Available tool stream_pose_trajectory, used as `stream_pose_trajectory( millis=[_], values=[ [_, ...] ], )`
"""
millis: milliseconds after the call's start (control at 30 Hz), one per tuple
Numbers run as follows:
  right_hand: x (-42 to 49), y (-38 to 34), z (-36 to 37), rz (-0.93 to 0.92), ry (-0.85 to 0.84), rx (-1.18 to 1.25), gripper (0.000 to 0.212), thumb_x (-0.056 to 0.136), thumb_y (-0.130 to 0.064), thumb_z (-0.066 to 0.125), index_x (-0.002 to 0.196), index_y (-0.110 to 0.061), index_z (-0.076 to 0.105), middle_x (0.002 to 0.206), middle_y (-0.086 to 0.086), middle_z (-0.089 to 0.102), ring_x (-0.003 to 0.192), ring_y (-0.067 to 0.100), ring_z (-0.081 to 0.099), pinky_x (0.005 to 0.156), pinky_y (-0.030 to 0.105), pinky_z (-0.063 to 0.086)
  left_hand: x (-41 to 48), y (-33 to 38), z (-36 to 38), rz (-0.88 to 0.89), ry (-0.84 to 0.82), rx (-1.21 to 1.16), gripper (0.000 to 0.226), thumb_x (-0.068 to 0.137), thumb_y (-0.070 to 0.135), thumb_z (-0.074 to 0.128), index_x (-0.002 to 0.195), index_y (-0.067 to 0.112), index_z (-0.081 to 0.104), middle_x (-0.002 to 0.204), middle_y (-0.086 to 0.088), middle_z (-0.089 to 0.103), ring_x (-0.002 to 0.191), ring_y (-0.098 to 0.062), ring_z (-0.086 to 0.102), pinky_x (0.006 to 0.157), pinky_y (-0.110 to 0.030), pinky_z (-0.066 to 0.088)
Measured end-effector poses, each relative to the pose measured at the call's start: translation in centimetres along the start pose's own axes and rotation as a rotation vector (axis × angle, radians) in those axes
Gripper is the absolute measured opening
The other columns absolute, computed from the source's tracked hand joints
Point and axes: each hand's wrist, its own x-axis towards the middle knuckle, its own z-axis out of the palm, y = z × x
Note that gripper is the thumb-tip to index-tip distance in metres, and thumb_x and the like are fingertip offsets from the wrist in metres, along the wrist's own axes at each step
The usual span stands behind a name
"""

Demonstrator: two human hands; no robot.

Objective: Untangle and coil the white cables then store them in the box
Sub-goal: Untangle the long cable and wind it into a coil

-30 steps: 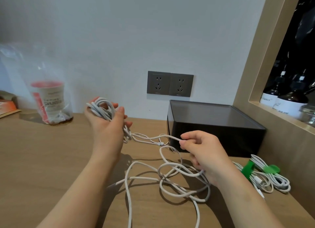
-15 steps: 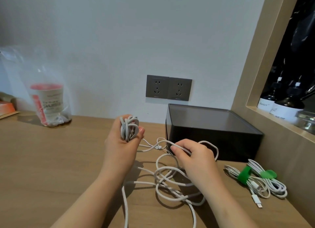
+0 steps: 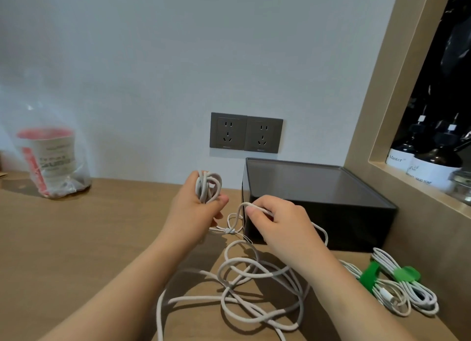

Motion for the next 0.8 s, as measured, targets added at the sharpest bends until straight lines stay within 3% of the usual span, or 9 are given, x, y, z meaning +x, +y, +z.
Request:
stream_pose_trajectory(
  millis=[133, 267, 400, 533, 700, 800],
  values=[
    [0.2, 0.2, 0.1, -0.016, 0.008, -0.046, 0.017, 0.093, -0.037, 0.049, 0.089, -0.027, 0.061, 0.078, -0.008, 0.063, 0.077, 0.01, 0.059, 0.073, 0.035, 0.054, -1.5, -0.6, -0.1, -0.05, -0.021, -0.111, 0.019, 0.085, 0.005, 0.065, 0.092, 0.018, 0.053, 0.083, 0.005, 0.07, 0.062, -0.004, 0.063, 0.052, -0.021, 0.048],
    [-0.1, 0.1, 0.8, -0.061, -0.006, -0.059, 0.014, 0.092, -0.039, 0.049, 0.088, -0.033, 0.061, 0.077, -0.01, 0.063, 0.075, 0.007, 0.059, 0.073, 0.035, 0.054, -2.3, -1.0, -0.5, -0.075, -0.005, -0.2, 0.021, 0.085, 0.002, 0.064, 0.094, 0.018, 0.053, 0.089, 0.003, 0.07, 0.058, 0.001, 0.061, 0.05, -0.019, 0.047],
    [-0.3, 0.3, 1.5, -0.063, -0.006, 0.007, 0.016, 0.092, -0.041, 0.049, 0.093, -0.035, 0.064, 0.083, -0.014, 0.063, 0.082, 0.004, 0.059, 0.076, 0.034, 0.054, -2.5, -1.0, -0.6, -0.081, -0.02, -0.21, 0.021, 0.084, 0.002, 0.064, 0.097, 0.016, 0.053, 0.091, 0.002, 0.071, 0.056, -0.001, 0.059, 0.049, -0.019, 0.048],
    [-1.0, 0.0, 1.8, -0.086, -0.016, 0.103, 0.017, 0.092, -0.035, 0.052, 0.093, -0.032, 0.068, 0.084, -0.02, 0.063, 0.086, -0.001, 0.057, 0.076, 0.023, 0.049, -3.1, -0.8, -0.7, -0.067, -0.107, -0.137, 0.021, 0.083, 0.006, 0.066, 0.093, 0.018, 0.053, 0.085, 0.005, 0.067, 0.068, -0.01, 0.059, 0.057, -0.022, 0.05],
    [-2.2, -0.3, 1.9, -0.058, 0.029, 0.19, 0.015, 0.089, -0.032, 0.057, 0.081, -0.027, 0.068, 0.063, -0.013, 0.059, 0.061, -0.004, 0.054, 0.055, 0.012, 0.043, -3.4, -0.6, -0.7, -0.046, -0.194, -0.035, 0.02, 0.083, 0.011, 0.068, 0.09, 0.02, 0.051, 0.08, -0.004, 0.055, 0.069, -0.013, 0.053, 0.058, -0.023, 0.049],
    [-2.2, -0.5, 1.4, 0.029, 0.058, 0.281, 0.018, 0.089, -0.03, 0.058, 0.081, -0.017, 0.067, 0.056, -0.006, 0.054, 0.046, -0.001, 0.049, 0.049, 0.017, 0.042, -2.9, -0.8, -1.0, -0.063, -0.14, -0.076, 0.023, 0.081, 0.006, 0.069, 0.089, 0.02, 0.051, 0.083, -0.007, 0.057, 0.08, -0.022, 0.058, 0.074, -0.031, 0.051]
  ],
)
